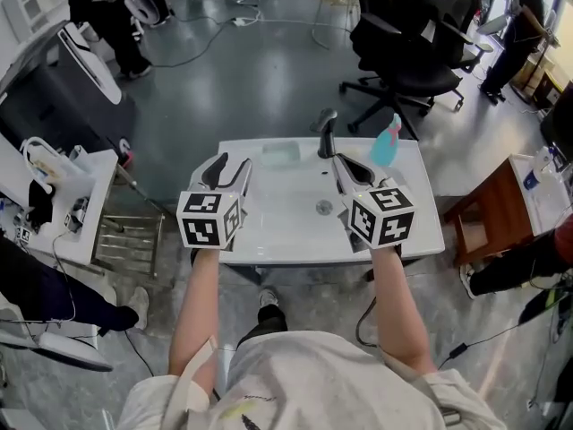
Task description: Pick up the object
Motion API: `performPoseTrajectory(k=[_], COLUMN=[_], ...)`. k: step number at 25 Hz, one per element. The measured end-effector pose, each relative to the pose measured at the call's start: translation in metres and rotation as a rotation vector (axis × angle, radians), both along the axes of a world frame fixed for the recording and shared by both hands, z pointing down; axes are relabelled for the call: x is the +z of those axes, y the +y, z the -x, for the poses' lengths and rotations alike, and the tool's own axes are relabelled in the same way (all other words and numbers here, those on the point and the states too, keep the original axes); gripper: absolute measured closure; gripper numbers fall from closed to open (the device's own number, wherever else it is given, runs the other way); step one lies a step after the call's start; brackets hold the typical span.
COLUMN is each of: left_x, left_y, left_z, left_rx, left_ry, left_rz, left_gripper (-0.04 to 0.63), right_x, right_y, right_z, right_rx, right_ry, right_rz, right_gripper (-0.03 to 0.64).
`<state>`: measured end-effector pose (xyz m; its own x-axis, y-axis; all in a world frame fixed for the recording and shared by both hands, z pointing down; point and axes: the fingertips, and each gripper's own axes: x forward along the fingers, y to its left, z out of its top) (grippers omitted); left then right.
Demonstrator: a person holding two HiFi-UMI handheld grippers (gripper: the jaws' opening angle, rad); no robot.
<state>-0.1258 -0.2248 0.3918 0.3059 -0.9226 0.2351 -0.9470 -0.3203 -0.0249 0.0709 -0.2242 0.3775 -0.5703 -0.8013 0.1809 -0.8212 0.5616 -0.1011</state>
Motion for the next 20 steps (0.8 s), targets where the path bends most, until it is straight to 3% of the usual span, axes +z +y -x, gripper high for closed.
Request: performPoseTrajectory(k=[20], left_x=[-0.004], left_y=[-0.137], left_z=[0.080], left_rx=[0.088], left_ry=[0.035], left_rz=[-0.006], left_gripper=[0.396], right_x=[-0.014], right_y=[-0.126], right_z=[0.081], right_rx=[0.088], right_ry=[0.040], right_rz=[-0.006], right_gripper=[0.614])
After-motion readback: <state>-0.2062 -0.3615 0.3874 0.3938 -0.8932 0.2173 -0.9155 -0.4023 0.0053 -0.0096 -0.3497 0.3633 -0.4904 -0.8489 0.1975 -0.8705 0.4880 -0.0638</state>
